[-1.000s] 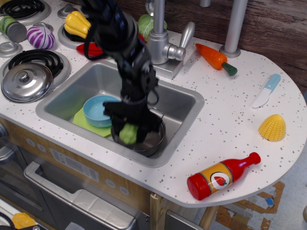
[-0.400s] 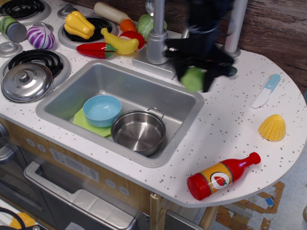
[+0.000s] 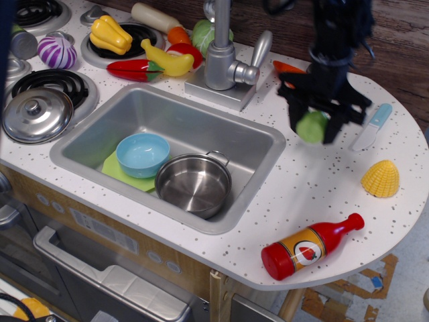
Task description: Take broccoli out of pan
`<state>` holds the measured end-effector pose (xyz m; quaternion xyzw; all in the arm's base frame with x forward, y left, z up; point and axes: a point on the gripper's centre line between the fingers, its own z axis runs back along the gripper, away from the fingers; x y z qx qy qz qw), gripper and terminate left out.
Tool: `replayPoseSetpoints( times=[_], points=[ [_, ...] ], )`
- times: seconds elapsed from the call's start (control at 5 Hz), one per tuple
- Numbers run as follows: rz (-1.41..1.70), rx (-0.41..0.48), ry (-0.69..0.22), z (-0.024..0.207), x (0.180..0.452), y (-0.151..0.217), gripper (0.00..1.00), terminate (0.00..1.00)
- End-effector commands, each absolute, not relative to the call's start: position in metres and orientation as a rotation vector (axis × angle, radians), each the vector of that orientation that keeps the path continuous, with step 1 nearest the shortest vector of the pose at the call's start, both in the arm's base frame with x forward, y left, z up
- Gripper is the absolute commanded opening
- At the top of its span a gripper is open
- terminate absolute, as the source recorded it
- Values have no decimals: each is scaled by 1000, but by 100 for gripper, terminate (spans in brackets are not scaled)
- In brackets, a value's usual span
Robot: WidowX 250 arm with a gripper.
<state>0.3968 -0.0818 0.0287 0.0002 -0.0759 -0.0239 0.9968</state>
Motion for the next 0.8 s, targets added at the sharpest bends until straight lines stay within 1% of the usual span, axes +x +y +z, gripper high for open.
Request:
replayPoseSetpoints(
  times=[0.0,0.4,0.6],
  points=[
    [-24,-37,-267,31,410,-92,100,0],
    [-24,-37,-267,31,410,-92,100,0],
    [-24,-37,-267,31,410,-92,100,100]
  ],
)
